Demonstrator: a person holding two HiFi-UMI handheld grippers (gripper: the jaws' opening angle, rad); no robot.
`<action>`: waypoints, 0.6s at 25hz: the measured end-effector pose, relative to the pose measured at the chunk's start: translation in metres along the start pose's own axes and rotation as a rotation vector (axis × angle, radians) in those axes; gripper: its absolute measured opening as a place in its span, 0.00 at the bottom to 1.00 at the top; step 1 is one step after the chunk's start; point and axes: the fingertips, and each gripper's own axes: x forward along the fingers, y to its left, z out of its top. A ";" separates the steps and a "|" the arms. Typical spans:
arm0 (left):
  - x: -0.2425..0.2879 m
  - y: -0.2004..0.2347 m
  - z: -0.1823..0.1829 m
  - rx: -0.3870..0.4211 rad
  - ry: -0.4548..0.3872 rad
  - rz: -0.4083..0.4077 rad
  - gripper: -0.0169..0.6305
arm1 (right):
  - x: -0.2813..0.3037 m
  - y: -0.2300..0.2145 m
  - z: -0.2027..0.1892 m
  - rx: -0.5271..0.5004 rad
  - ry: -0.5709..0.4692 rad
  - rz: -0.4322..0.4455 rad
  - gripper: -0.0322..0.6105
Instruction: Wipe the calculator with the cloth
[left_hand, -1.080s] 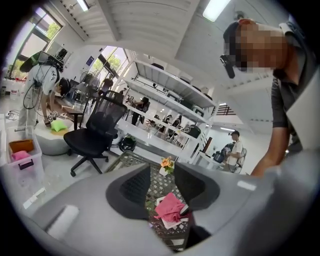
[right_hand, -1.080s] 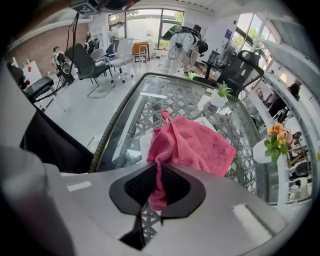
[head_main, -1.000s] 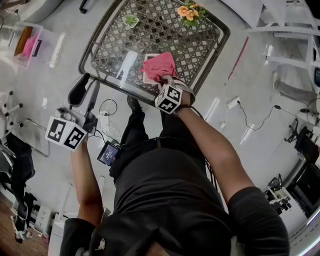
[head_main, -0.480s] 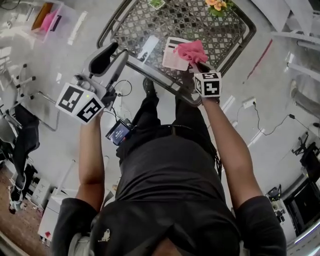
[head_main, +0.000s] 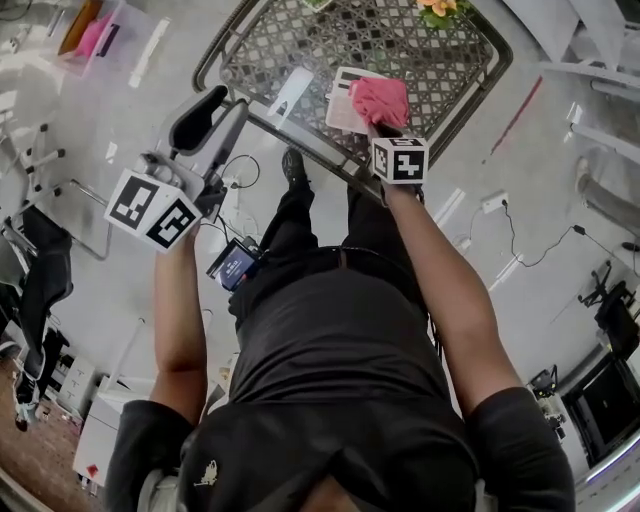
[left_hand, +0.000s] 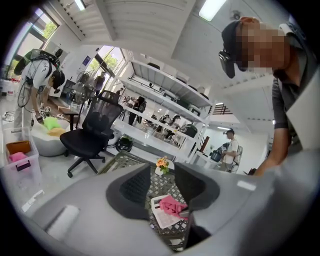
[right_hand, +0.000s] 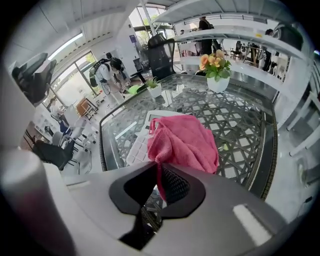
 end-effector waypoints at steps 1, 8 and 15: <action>-0.004 0.003 -0.002 -0.004 0.000 0.007 0.32 | 0.005 0.006 -0.003 -0.003 0.012 0.007 0.09; -0.028 0.021 -0.009 -0.029 -0.016 0.043 0.32 | 0.035 0.059 -0.012 -0.022 0.079 0.102 0.09; -0.050 0.032 -0.004 -0.040 -0.035 0.072 0.32 | 0.044 0.115 0.001 -0.155 0.109 0.202 0.09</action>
